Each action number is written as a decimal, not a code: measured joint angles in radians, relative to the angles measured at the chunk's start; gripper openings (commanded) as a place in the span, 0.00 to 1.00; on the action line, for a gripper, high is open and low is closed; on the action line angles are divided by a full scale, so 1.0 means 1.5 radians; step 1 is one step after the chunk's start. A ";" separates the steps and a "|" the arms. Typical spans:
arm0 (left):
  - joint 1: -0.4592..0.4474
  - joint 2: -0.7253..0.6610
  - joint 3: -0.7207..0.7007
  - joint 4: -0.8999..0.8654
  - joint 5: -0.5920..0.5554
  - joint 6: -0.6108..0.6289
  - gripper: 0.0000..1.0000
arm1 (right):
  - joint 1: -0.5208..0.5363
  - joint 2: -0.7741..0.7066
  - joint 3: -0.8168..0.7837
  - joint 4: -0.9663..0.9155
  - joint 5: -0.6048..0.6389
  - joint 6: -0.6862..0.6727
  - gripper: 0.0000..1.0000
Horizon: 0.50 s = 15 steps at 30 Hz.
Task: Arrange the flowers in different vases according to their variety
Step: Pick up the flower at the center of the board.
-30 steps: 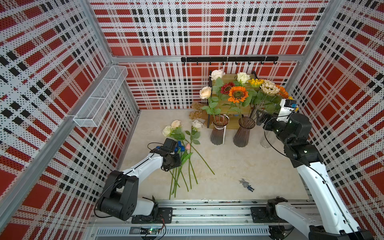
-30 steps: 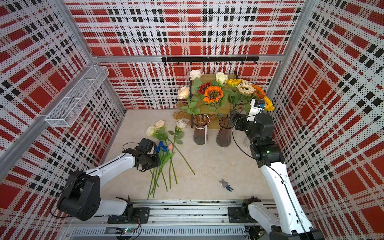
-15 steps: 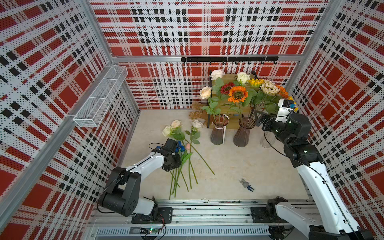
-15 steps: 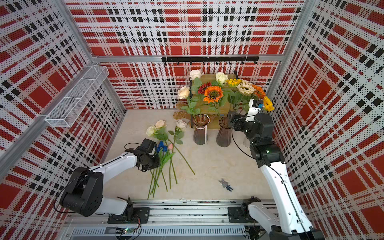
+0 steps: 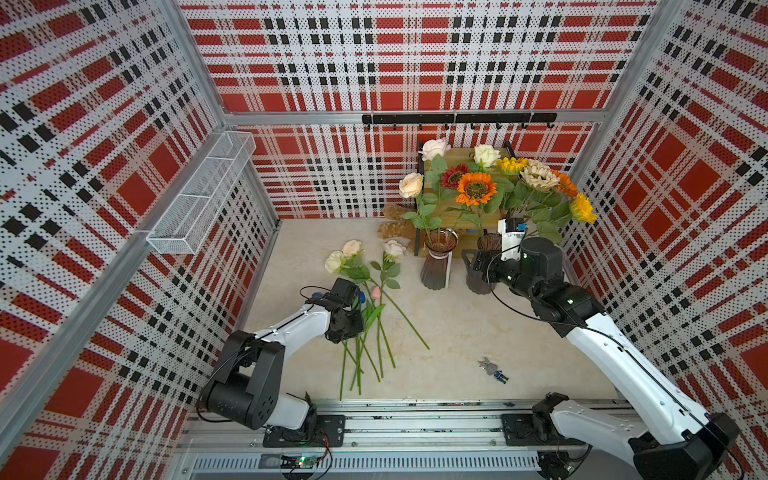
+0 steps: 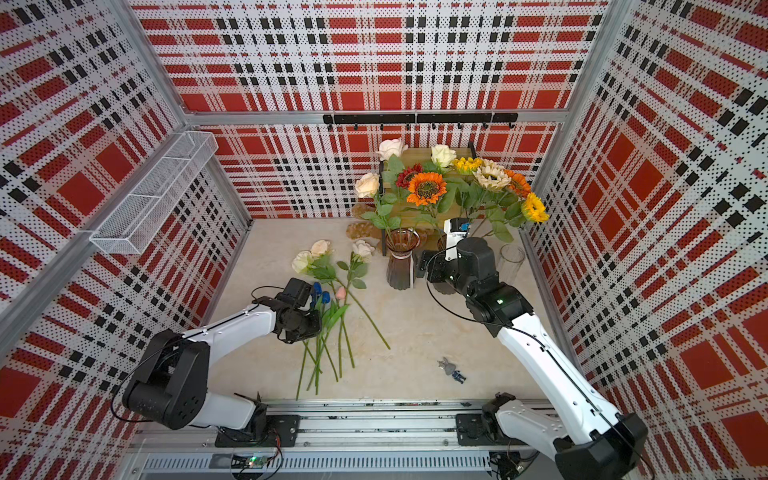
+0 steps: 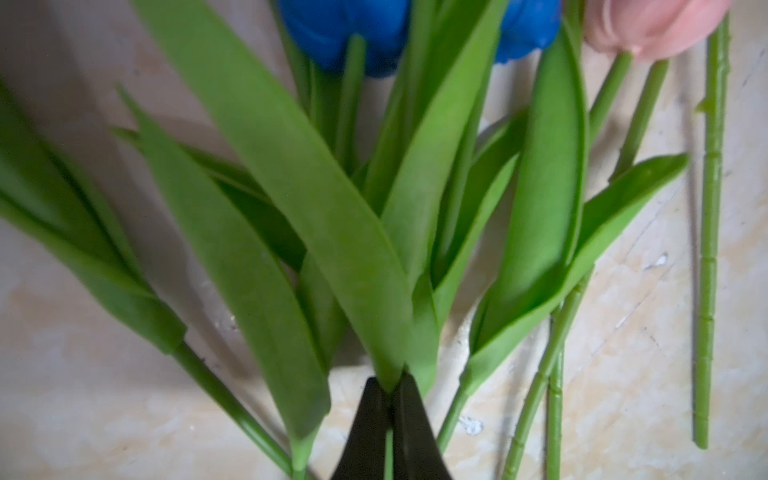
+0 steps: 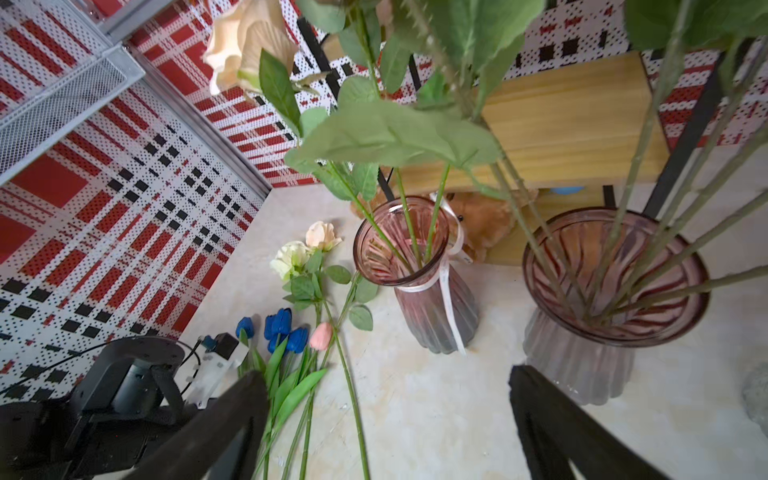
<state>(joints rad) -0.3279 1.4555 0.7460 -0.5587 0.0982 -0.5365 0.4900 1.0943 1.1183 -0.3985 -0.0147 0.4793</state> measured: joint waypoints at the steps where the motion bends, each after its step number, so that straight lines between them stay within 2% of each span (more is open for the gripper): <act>1: 0.000 0.000 0.001 -0.001 -0.001 0.002 0.01 | 0.007 0.003 -0.002 0.001 0.000 0.004 0.96; 5: 0.000 0.000 0.028 -0.022 -0.006 0.004 0.00 | 0.038 0.020 -0.019 0.010 -0.006 0.027 0.96; 15: 0.001 -0.029 0.176 -0.088 -0.030 0.018 0.00 | 0.087 0.101 -0.037 0.053 -0.066 0.085 0.96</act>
<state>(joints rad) -0.3260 1.4120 1.0103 -0.6907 0.0536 -0.5098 0.6209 1.2465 1.0634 -0.3183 -0.1143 0.6075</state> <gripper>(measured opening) 0.061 0.959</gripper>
